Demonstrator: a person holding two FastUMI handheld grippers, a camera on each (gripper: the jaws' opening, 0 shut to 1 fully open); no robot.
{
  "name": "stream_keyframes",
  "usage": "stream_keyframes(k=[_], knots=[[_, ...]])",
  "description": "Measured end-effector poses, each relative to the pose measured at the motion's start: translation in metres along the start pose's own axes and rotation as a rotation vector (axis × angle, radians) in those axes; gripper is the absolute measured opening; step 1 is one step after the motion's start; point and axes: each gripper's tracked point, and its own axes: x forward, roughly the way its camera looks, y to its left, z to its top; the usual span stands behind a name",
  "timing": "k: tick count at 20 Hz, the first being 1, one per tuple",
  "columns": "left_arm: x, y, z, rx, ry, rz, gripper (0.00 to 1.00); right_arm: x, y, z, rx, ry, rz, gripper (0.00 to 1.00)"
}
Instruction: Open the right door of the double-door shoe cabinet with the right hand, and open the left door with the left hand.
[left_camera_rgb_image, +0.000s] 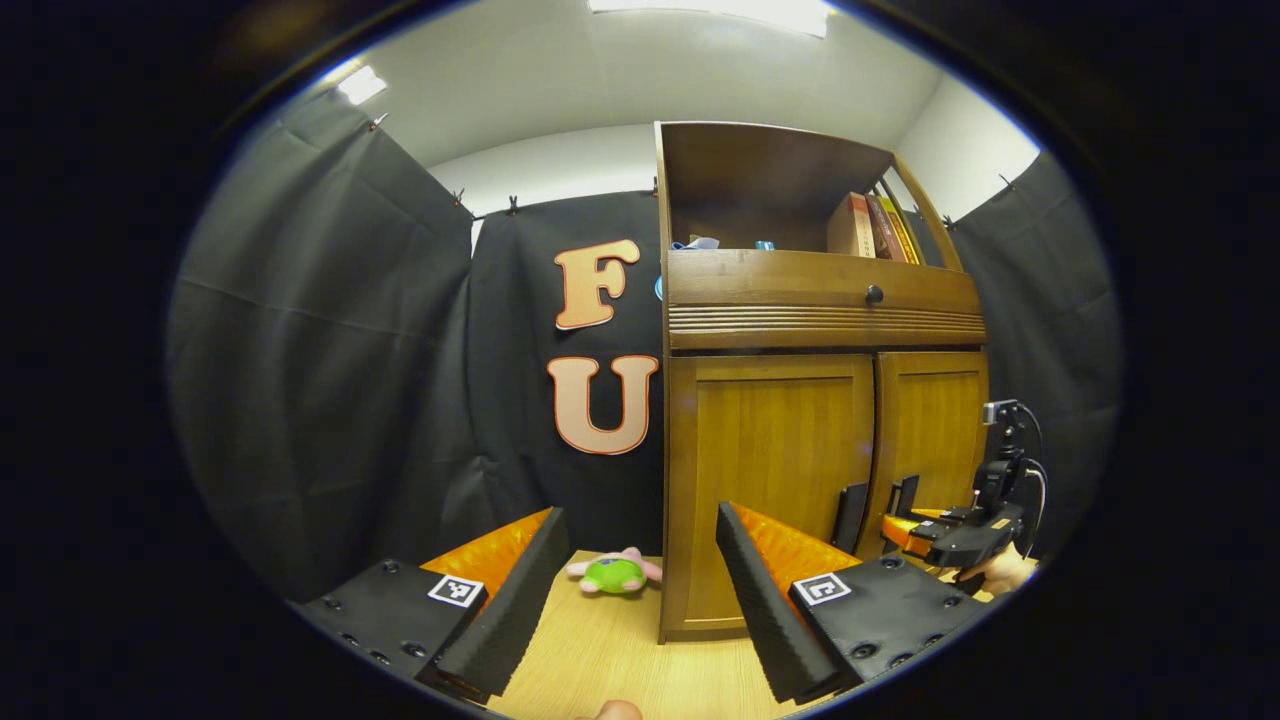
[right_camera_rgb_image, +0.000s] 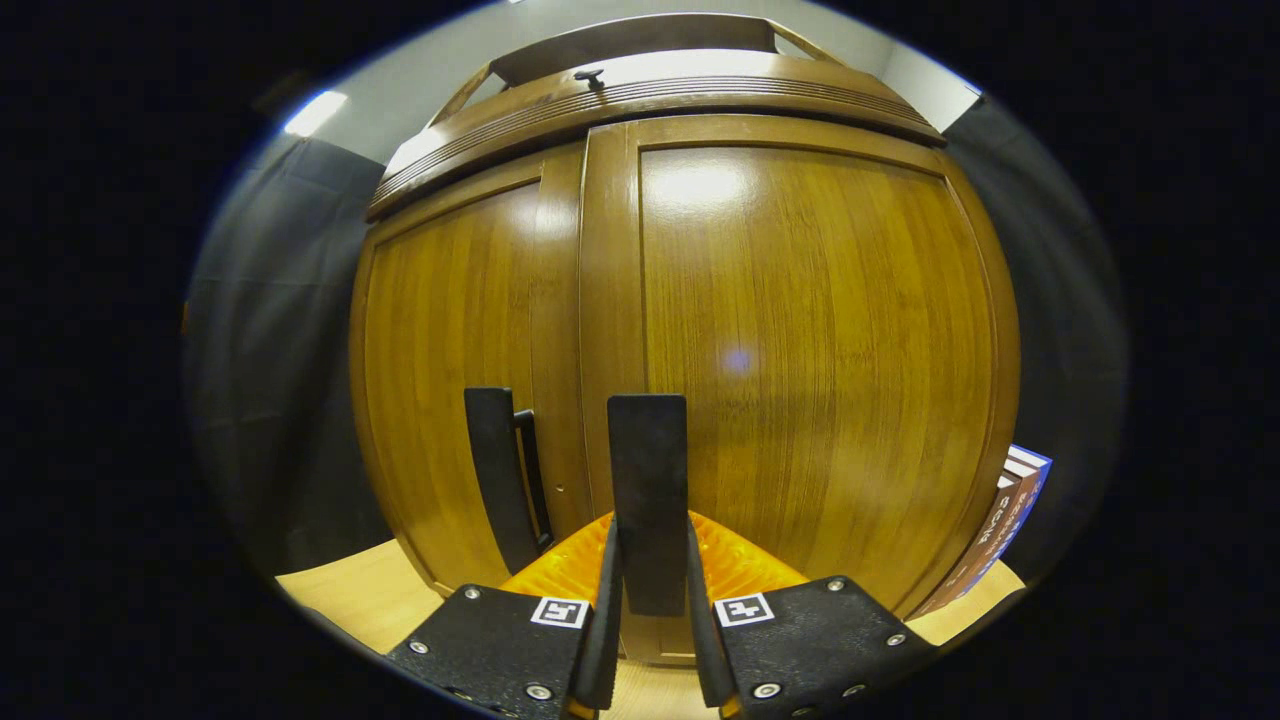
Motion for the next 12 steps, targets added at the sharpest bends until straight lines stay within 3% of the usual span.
stream_keyframes(k=[1,2,3,12], knots=[[0.0,0.001,0.0,0.005,-0.001,0.002,0.95,-0.004,0.001,0.0,-0.002,0.002,0.01,0.32],[0.0,0.002,0.001,0.009,-0.004,0.003,0.96,-0.01,0.0,-0.001,-0.005,0.002,0.018,0.32],[0.0,0.002,0.001,0.011,-0.008,0.002,0.95,-0.015,0.001,-0.001,-0.006,0.003,0.024,0.24],[0.0,-0.001,0.003,0.013,-0.016,-0.017,0.95,-0.074,-0.008,-0.003,-0.011,0.006,0.079,0.24]])
